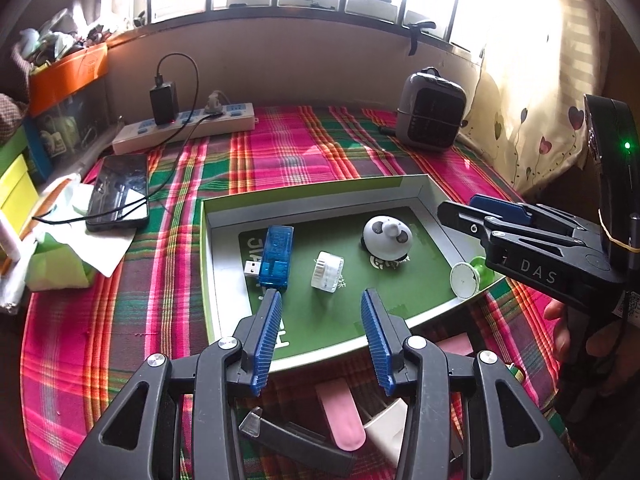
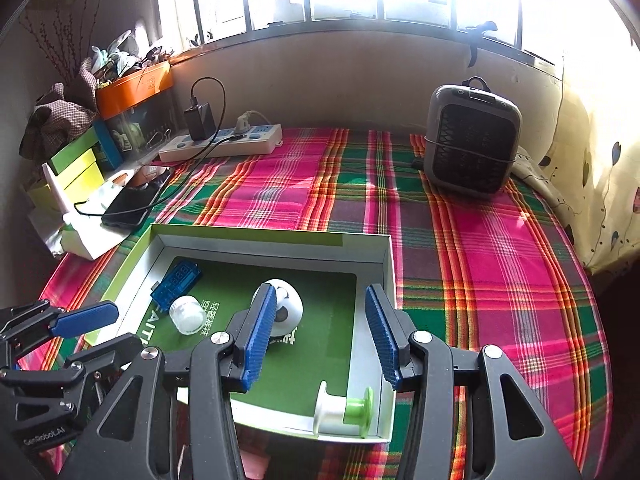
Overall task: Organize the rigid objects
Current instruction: 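Lift both open tools out of the box toward the remaining items, then grasp the red-capped brown jar with the right tool while the left tool moves to the black block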
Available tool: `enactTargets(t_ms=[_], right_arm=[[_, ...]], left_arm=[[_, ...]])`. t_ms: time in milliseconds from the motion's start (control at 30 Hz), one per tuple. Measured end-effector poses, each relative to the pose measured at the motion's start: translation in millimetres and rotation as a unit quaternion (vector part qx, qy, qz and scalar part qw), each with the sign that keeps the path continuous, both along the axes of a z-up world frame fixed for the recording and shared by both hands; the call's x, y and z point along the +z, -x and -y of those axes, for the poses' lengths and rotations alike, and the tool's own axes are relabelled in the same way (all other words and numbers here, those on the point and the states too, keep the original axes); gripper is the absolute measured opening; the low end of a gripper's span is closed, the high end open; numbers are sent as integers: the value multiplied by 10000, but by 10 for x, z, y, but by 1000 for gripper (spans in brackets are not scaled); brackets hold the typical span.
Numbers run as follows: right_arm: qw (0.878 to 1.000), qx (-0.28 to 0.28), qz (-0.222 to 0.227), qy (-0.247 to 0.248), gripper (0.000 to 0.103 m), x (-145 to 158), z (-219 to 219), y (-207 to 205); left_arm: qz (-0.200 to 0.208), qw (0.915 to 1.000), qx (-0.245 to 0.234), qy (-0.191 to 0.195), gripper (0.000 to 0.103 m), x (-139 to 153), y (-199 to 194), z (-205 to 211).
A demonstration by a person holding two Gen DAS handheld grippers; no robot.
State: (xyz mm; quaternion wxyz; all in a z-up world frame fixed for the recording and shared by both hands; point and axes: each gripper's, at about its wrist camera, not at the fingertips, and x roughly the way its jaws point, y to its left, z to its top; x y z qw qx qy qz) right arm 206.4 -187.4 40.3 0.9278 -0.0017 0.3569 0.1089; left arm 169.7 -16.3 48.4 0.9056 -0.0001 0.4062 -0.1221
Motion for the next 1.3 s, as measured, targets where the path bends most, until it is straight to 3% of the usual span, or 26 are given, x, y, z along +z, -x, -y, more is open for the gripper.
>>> enactTargets(t_ms=[567, 733, 800, 833, 1067, 1300], right_arm=[[9983, -449, -154, -345, 48, -69, 182, 810], [9972, -672, -292, -147, 51, -180, 87, 1058], [9963, -774, -353, -155, 63, -235, 66, 1143], [9956, -819, -390, -235, 65, -263, 69, 1184], [9890, -1283, -547, -486, 65, -354, 62, 1293], [9868, -1323, -731, -575, 65, -438, -45, 1238]], left_arm=[[-35, 9977, 496, 469, 43, -21, 500, -738], [-125, 9967, 542, 599, 44, -79, 655, -865], [-189, 9965, 511, 628, 44, -111, 695, -874], [-221, 9965, 487, 645, 44, -126, 709, -868], [-344, 9968, 207, 690, 44, -163, 771, -682], [-422, 9964, -169, 717, 44, -171, 842, -384]])
